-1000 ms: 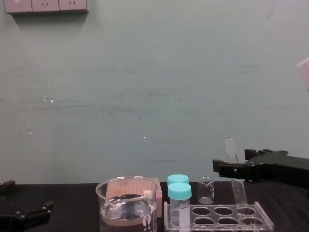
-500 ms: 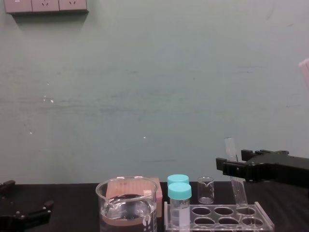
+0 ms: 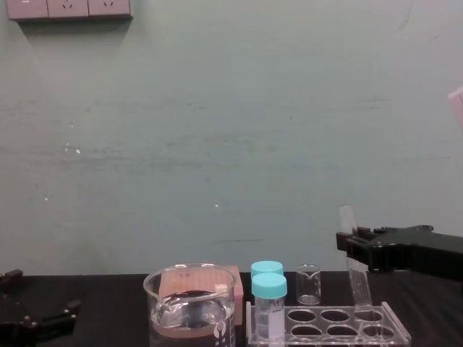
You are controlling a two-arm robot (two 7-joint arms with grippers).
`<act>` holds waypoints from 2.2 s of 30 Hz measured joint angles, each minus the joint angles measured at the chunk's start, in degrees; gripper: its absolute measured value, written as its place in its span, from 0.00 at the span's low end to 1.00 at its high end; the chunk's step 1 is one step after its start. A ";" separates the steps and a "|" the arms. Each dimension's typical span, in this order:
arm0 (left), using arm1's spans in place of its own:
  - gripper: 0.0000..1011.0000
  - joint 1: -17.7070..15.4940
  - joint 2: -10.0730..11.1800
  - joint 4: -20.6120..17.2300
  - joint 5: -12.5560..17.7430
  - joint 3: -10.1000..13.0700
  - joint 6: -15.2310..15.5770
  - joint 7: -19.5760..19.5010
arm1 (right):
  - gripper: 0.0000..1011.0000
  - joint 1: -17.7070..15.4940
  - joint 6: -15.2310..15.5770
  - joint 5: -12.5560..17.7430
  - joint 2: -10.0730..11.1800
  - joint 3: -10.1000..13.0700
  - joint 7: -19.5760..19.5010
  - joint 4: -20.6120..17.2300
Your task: Hold the test tube with one hand and immerse one end into the beaker, then return it to the test tube rack.
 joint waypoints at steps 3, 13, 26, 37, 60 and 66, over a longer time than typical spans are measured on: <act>0.99 0.00 0.00 0.00 0.00 0.00 0.00 0.00 | 0.22 0.00 -0.02 0.03 0.00 0.00 -0.01 -0.02; 0.99 0.00 0.00 0.00 0.00 0.00 0.00 0.00 | 0.22 0.00 -0.02 0.03 0.00 0.00 -0.03 -0.02; 0.99 0.00 0.00 0.00 0.00 0.00 0.00 0.00 | 0.22 -1.73 -4.55 -0.94 -1.67 2.57 1.32 -0.22; 0.99 0.00 0.00 0.00 0.00 0.00 0.00 0.00 | 0.22 -3.19 -8.91 -0.76 -2.57 4.80 2.45 -1.22; 0.99 0.00 0.00 0.00 0.00 0.00 0.00 0.00 | 0.22 -0.41 -10.68 0.67 -2.77 8.31 3.23 -7.85; 0.99 0.00 0.00 0.00 0.00 0.00 0.00 0.00 | 0.22 1.35 -10.07 0.33 -2.31 9.29 2.31 -10.07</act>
